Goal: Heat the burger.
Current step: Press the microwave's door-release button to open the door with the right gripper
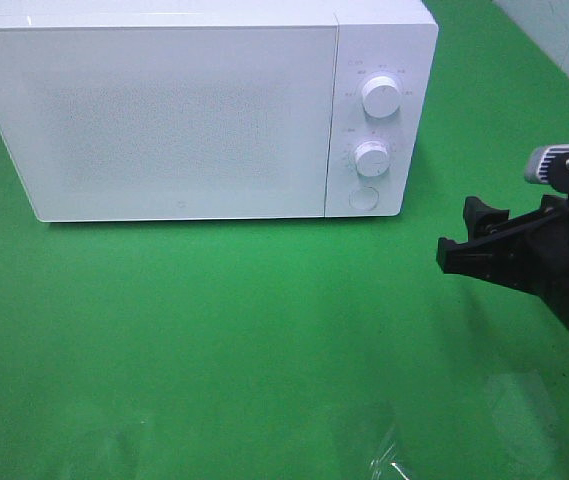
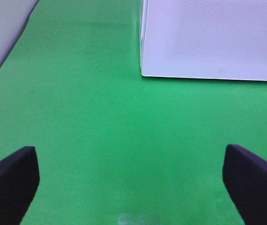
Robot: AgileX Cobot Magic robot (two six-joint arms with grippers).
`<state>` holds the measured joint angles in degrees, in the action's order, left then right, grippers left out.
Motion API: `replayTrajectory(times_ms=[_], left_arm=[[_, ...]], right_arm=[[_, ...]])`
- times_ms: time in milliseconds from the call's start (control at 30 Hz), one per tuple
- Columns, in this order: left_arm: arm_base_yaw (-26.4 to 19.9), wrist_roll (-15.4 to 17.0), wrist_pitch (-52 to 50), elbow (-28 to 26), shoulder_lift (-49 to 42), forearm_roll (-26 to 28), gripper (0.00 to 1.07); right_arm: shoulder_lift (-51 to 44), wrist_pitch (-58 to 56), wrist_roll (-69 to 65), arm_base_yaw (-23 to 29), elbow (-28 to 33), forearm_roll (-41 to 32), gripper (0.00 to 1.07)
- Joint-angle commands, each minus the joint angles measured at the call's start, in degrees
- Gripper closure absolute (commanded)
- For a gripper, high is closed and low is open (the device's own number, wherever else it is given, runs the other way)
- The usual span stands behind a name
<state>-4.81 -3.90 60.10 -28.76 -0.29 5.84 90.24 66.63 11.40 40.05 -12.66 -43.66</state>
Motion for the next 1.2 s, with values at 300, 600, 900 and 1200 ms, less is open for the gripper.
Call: replayTrajectory(times_ms=[300,600,900,1200], left_arm=[[-0.1,0.1,-0.5,0.2,-1.1,0.2,0.08],[-0.1,0.1,-0.5,0.2,-1.1,0.2,0.08],[-0.1,0.1,-0.5,0.2,-1.1,0.2,0.08],[-0.1,0.1,-0.5,0.2,-1.1,0.2,0.08]], right_arm=[[5.8,2.1,2.9,10.2,-7.3,-5.6,0.41],[8.7,1.9,2.9,13.1,-10.5,-8.2,0.41],[8.7,1.8,2.6,13.5,-11.8,-9.3,0.35],[8.7,-1.7,-1.3,13.5,-14.3,-9.3,0.32]])
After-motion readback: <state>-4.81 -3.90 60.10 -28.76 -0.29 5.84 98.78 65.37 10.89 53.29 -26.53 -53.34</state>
